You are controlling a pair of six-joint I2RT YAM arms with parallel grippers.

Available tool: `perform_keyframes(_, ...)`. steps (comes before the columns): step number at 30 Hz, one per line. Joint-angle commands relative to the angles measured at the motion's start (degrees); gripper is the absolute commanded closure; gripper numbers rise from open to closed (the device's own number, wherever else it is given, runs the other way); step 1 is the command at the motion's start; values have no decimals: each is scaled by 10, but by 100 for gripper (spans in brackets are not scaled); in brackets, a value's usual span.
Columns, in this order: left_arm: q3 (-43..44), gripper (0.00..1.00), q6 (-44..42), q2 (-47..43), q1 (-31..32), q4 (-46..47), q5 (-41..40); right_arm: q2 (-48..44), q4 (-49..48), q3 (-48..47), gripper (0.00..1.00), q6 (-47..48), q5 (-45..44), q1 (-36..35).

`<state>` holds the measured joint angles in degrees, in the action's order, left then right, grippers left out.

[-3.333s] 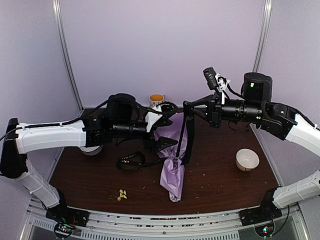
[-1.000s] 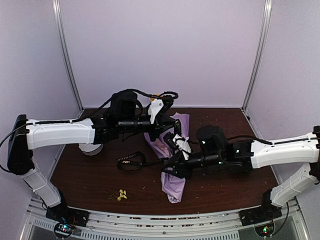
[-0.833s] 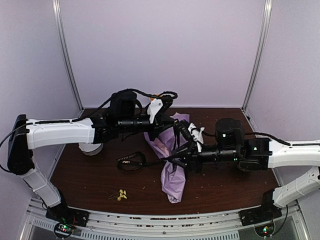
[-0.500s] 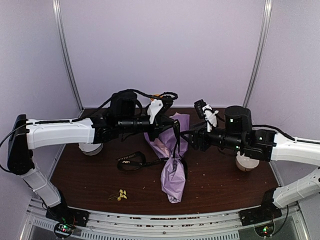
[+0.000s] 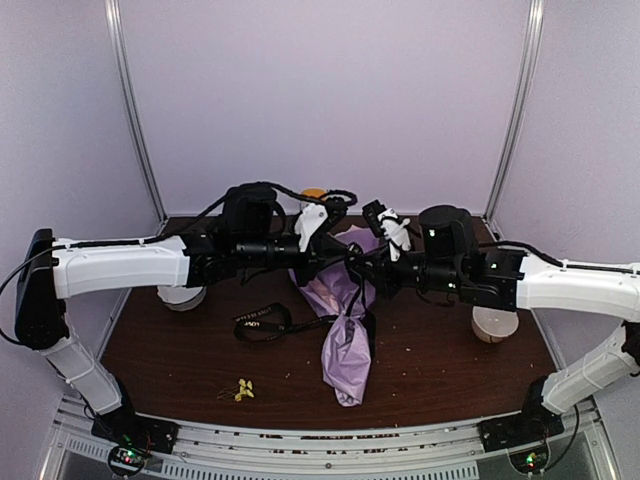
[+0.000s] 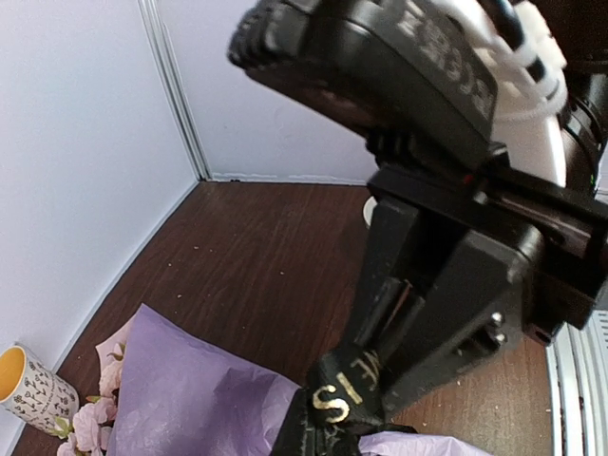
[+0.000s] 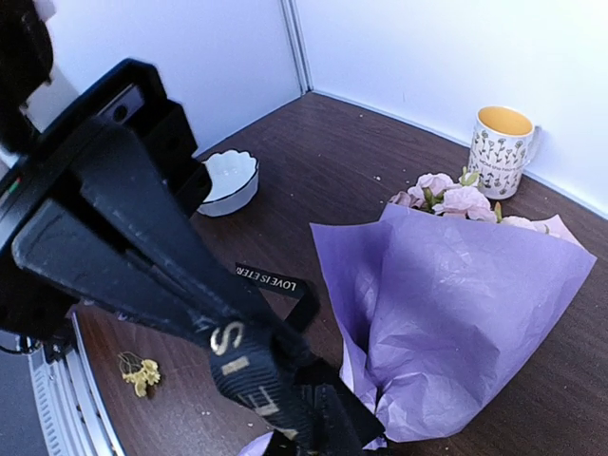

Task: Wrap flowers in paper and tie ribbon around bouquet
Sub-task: Pass from the left arm to the right, then tie the half-tied ribbon around the folded bouquet.

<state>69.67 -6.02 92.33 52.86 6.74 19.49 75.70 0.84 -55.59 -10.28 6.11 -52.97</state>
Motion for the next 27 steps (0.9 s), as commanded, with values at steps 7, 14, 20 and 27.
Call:
perform_keyframes(7,-17,46,11,-40,-28,-129,-51,-31,18,14,100,-30,-11,48)
perform_keyframes(14,-83,32,84,-17,-114,-293,-108,-42,39,28,100,-27,-23,53)
perform_keyframes(20,-126,27,73,24,-106,-267,-36,-36,50,23,100,-23,-28,56)
perform_keyframes(27,-119,35,46,87,-104,-293,-84,-36,56,28,100,-27,-32,57)
